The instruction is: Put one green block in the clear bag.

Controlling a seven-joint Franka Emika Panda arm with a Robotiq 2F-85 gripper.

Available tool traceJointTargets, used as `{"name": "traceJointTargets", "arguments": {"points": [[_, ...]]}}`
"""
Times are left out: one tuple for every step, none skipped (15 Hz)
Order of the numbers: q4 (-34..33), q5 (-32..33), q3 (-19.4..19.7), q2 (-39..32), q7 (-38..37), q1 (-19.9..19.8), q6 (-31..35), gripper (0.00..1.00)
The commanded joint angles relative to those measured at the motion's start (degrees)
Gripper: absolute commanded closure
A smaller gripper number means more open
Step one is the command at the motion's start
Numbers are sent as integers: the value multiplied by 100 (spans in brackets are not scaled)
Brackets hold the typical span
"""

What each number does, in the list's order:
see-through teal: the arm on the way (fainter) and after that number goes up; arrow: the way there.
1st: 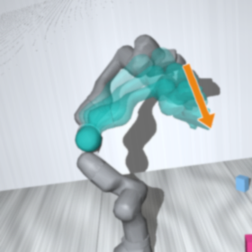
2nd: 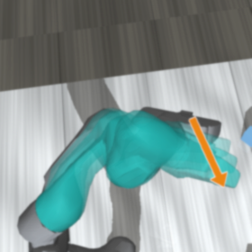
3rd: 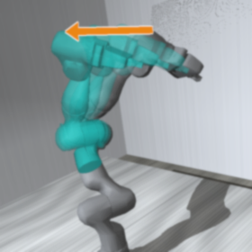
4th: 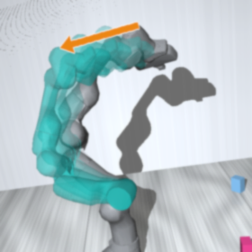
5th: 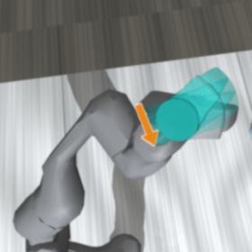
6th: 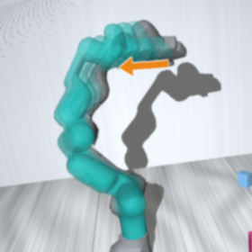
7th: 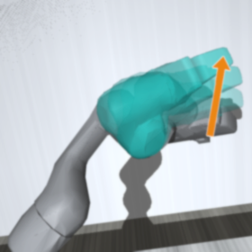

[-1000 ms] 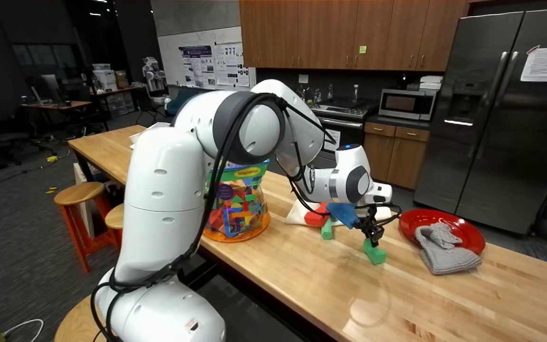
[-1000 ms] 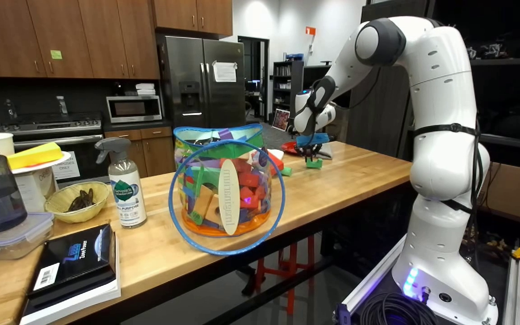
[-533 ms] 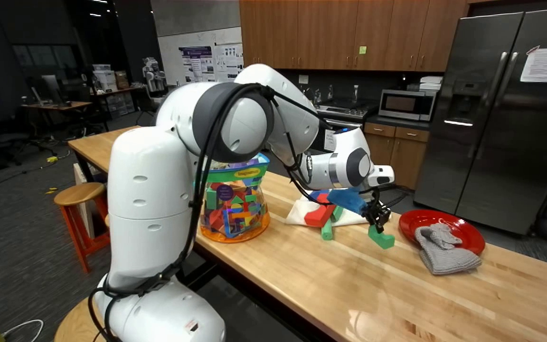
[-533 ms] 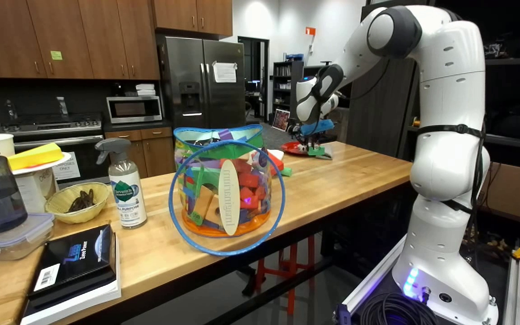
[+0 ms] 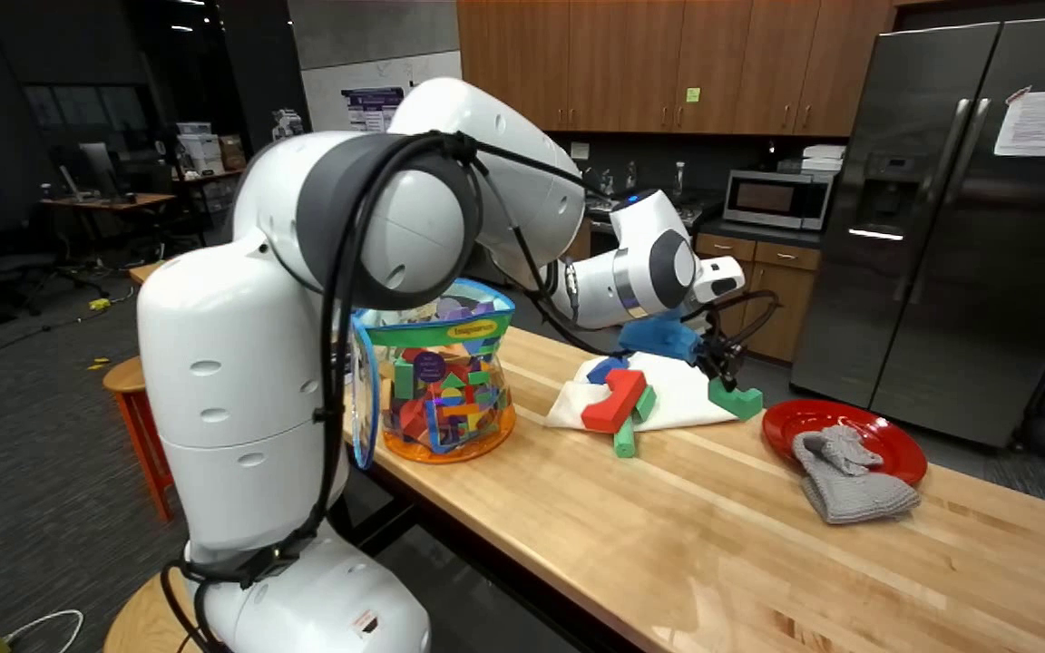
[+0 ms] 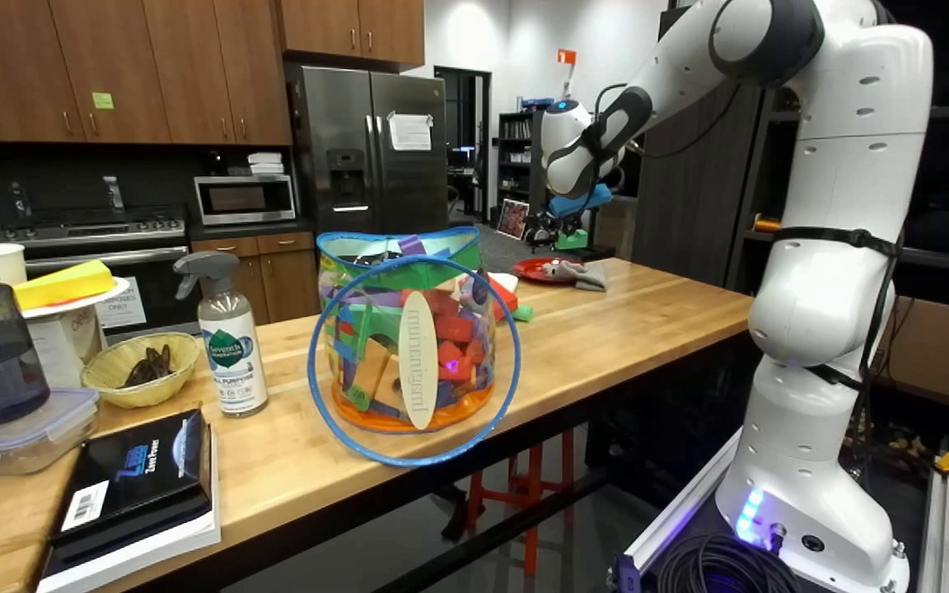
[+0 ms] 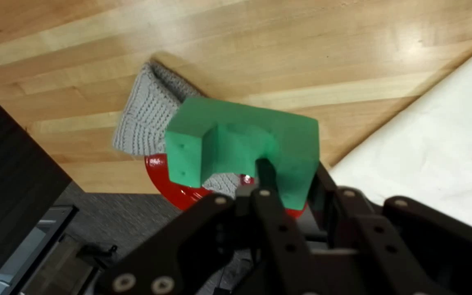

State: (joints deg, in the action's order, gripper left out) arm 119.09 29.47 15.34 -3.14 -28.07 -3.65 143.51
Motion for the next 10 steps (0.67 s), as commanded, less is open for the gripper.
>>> {"name": "traceJointTargets", "arguments": {"points": [[355, 189, -308, 648, 47, -94, 38, 94], [420, 176, -403, 790, 83, -98, 31, 94], [473, 140, -502, 914, 98, -104, 23, 94], [532, 105, -605, 1032, 117, -112, 31, 94], [582, 87, -704, 1133, 109, -125, 52, 94], [647, 71, -806, 1259, 103, -138, 91, 94], [704, 66, -895, 1369, 83, -152, 152, 94], [754, 47, -977, 1468, 74, -166, 220, 94], [824, 12, -1049, 1583, 75, -179, 328, 94], [883, -12, -1122, 1678, 54, -198, 457, 94]]}}
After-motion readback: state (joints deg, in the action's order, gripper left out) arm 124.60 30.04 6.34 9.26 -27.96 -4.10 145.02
